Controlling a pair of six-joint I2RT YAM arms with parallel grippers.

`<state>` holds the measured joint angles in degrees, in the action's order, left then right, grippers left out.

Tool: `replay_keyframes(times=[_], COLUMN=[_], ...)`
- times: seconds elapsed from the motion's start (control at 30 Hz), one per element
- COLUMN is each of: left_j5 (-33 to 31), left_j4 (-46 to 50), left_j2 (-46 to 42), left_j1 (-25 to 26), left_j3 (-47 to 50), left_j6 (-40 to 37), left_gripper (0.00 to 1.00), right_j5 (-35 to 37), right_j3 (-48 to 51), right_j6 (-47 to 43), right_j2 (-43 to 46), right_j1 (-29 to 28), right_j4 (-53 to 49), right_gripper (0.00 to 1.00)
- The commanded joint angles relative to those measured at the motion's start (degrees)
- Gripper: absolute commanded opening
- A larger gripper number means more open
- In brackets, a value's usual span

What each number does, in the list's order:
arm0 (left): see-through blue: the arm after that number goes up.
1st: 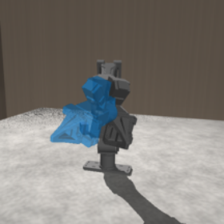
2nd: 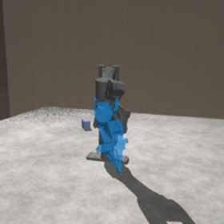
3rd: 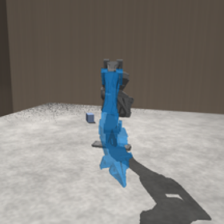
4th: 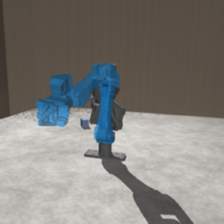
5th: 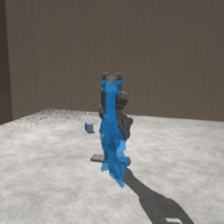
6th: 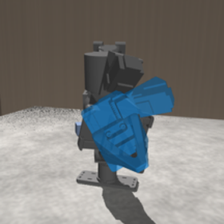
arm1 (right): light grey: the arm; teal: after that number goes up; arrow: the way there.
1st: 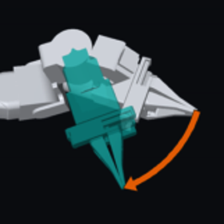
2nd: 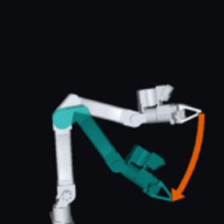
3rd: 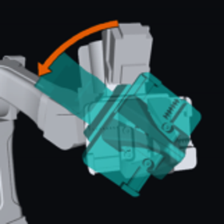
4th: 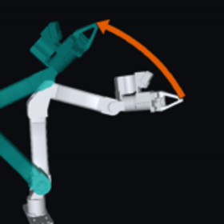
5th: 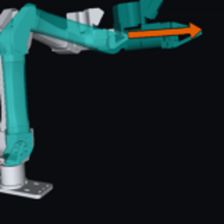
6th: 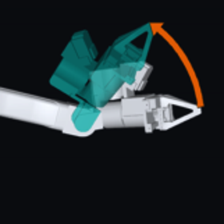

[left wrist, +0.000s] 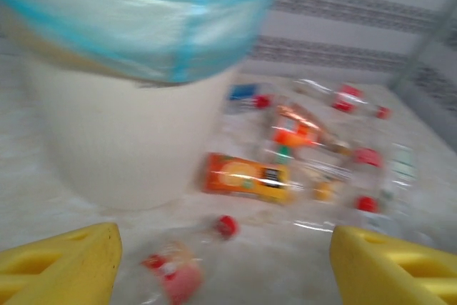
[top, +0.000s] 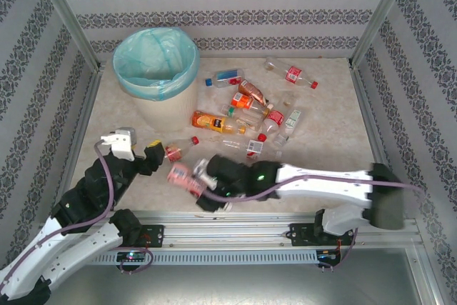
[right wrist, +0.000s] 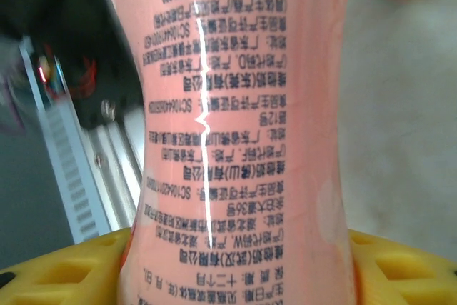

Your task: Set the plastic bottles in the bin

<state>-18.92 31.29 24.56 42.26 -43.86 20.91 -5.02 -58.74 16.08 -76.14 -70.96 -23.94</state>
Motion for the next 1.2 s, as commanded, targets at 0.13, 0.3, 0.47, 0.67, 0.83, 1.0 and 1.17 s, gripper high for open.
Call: replay_keyframes(times=[0.13, 0.3, 0.47, 0.67, 0.83, 1.0, 1.17], left_j5=[39.6, 48.2, 45.6, 44.6, 43.6, 41.2, 22.9], left_j4=[-16.3, -22.2, -28.9, -40.1, -40.0, -39.6, -33.0], left_j2=[11.3, 17.3, 18.5, 17.4, 17.1, 16.7, 14.4], left_j1=[-0.5, -0.4, -0.4, -0.4, -0.5, -0.5, -0.5], left_j3=[-3.0, -4.9, -2.8, 1.0, 0.8, 0.3, -2.2], left_j6=[1.7, 5.4, 8.0, 12.2, 12.3, 12.7, 10.3], left_gripper=[0.81, 0.85, 0.84, 0.74, 0.56, 0.34, 0.27], right_j5=[-3.5, -5.7, -8.4, -11.1, -12.2, -7.0, 3.4], right_j3=[5.9, 6.2, 8.2, 8.3, 8.0, 7.5, 7.4], right_j6=[-3.5, -5.7, -6.3, -6.7, -6.8, -6.1, -6.9], right_j2=[15.4, 20.8, 24.6, 24.6, 24.2, 24.3, 25.3], right_j1=[9.3, 9.9, 9.9, 9.9, 9.9, 9.9, 10.0], right_j4=[6.6, 6.4, 8.4, 7.6, 8.0, 7.7, 7.5], right_gripper=[0.58, 0.57, 0.56, 0.56, 0.57, 0.72, 0.97])
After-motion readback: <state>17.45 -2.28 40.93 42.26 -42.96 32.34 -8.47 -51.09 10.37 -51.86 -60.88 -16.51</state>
